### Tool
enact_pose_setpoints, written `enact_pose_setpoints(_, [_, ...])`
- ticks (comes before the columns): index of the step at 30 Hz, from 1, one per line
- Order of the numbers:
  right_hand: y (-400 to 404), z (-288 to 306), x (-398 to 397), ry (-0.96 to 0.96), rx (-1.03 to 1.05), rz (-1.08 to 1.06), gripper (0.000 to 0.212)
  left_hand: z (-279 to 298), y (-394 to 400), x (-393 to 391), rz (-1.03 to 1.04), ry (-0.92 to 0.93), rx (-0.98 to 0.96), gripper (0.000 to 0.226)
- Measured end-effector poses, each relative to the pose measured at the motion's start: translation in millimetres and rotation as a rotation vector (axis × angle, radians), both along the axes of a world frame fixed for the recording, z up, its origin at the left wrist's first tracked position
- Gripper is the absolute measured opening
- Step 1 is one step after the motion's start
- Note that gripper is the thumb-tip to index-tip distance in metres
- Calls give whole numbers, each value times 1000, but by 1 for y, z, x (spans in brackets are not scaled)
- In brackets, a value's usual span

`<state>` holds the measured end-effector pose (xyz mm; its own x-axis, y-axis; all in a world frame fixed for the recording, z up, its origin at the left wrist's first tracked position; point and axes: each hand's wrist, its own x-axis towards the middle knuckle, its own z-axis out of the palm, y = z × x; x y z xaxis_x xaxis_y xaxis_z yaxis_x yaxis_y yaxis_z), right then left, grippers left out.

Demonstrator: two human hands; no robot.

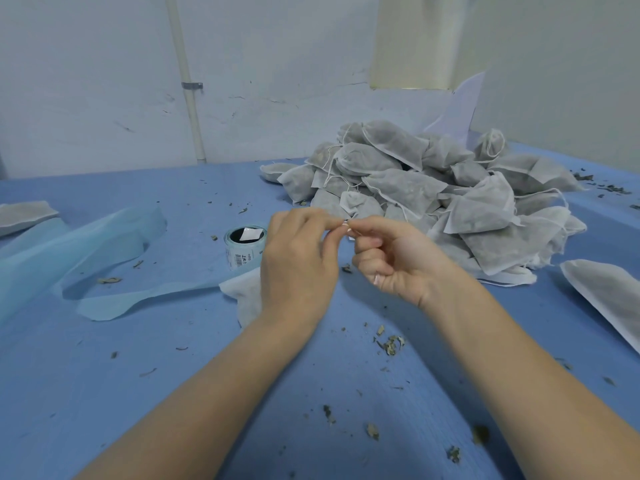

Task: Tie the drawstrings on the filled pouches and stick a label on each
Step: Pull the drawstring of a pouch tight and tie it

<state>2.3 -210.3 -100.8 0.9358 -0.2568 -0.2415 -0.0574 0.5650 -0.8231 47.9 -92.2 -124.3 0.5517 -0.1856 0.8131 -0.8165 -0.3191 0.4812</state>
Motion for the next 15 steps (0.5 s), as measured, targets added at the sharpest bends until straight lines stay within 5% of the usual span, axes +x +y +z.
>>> enact_pose_setpoints(5, [-1, 5, -9, -49, -687, -119, 12, 2, 2, 6, 107, -165, 94, 6])
enact_pose_setpoints(15, [6, -7, -6, -294, -854, -293, 5, 10, 0, 9, -110, 291, 64, 10])
